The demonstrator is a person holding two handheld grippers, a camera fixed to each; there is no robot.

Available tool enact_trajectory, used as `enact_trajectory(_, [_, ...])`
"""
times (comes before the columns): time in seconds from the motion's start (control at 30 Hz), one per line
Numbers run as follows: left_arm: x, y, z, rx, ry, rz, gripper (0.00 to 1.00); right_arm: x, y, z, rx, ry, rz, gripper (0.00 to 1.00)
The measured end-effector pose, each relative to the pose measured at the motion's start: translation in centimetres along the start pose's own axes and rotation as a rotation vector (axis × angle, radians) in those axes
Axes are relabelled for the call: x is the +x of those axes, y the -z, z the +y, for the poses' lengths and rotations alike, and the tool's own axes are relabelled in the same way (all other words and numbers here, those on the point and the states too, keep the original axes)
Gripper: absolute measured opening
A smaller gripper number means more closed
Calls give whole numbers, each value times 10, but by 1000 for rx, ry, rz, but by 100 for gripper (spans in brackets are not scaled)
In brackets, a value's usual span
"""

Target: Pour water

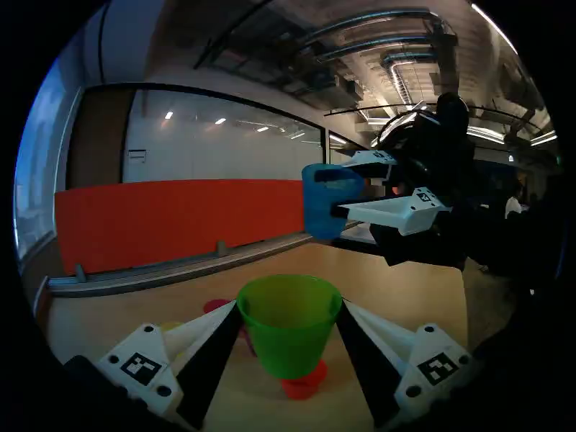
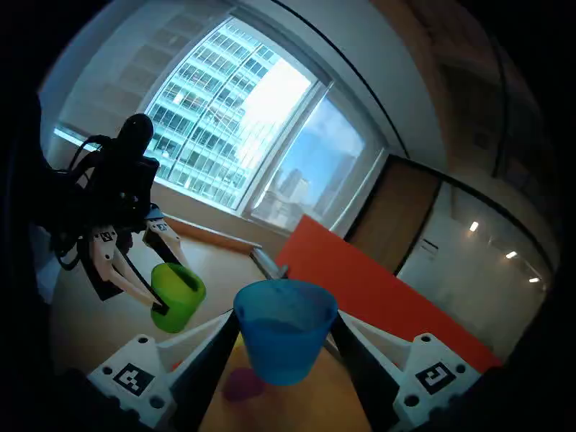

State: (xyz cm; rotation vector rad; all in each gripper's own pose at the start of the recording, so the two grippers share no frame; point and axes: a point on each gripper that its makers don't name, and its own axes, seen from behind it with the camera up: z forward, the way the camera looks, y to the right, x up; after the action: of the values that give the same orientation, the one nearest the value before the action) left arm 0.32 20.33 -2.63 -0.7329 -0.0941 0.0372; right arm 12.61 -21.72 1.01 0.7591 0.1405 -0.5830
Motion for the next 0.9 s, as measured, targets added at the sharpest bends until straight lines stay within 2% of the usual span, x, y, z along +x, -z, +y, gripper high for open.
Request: enact_trajectory(0.9, [-2, -5, 20, -40, -11, 1, 88, 28, -22, 8, 2, 229, 19, 90])
